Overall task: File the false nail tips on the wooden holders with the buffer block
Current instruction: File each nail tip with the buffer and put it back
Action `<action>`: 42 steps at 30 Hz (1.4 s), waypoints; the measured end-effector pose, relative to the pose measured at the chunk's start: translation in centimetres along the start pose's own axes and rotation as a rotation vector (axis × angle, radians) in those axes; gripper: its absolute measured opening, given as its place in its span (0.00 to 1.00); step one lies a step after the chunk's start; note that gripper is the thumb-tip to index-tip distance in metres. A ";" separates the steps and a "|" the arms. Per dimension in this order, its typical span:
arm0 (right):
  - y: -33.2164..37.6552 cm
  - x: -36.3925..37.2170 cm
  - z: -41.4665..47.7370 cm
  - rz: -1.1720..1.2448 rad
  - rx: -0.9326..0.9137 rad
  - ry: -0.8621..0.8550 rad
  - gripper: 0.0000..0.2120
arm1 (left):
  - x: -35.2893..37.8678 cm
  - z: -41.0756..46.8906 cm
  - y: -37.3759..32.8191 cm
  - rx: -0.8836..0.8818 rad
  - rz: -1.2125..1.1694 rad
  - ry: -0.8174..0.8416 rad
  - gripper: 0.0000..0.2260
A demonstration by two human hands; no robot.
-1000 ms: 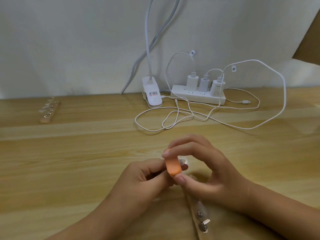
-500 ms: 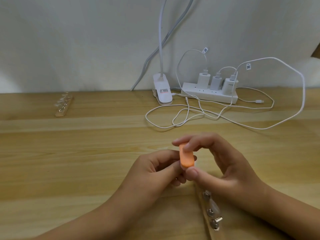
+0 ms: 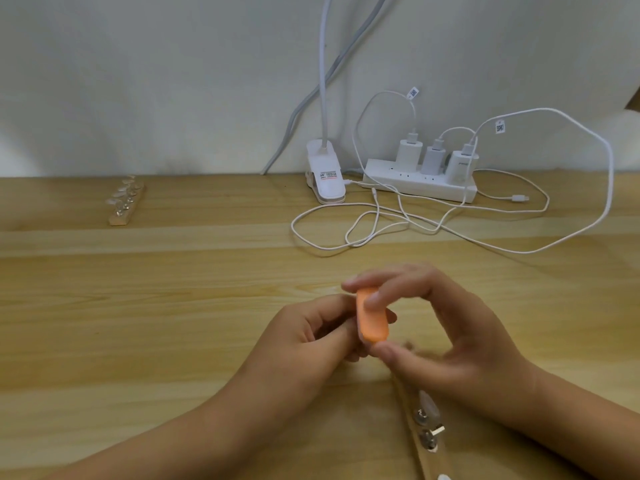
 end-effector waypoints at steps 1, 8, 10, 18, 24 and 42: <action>-0.4 -0.2 0.0 0.019 0.028 -0.023 0.13 | 0.0 0.0 0.0 0.001 0.001 -0.001 0.05; -0.6 0.1 -0.1 0.105 0.069 -0.013 0.12 | -0.1 -0.1 -0.1 0.007 0.026 -0.012 0.06; -2.4 -0.8 0.3 0.163 0.213 -0.085 0.12 | -0.2 -0.1 0.0 0.003 0.008 -0.023 0.08; -1.8 0.2 0.2 0.299 0.244 0.002 0.09 | 0.0 0.0 -0.2 0.023 0.030 0.003 0.07; -0.9 0.0 0.0 0.166 0.176 -0.004 0.08 | 0.0 -0.1 0.1 0.021 0.076 0.009 0.07; -0.5 0.0 -0.1 0.129 0.045 -0.023 0.09 | -0.2 -0.2 -0.1 0.019 0.034 -0.024 0.07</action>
Point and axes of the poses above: each hand's wrist, its own z-axis towards the middle knuckle, its own x-axis out of the palm, y = z × x, the point moved 8 cm from there along z, towards the middle knuckle, and after that the axes turned 1 degree about z, right-handed, at the moved point
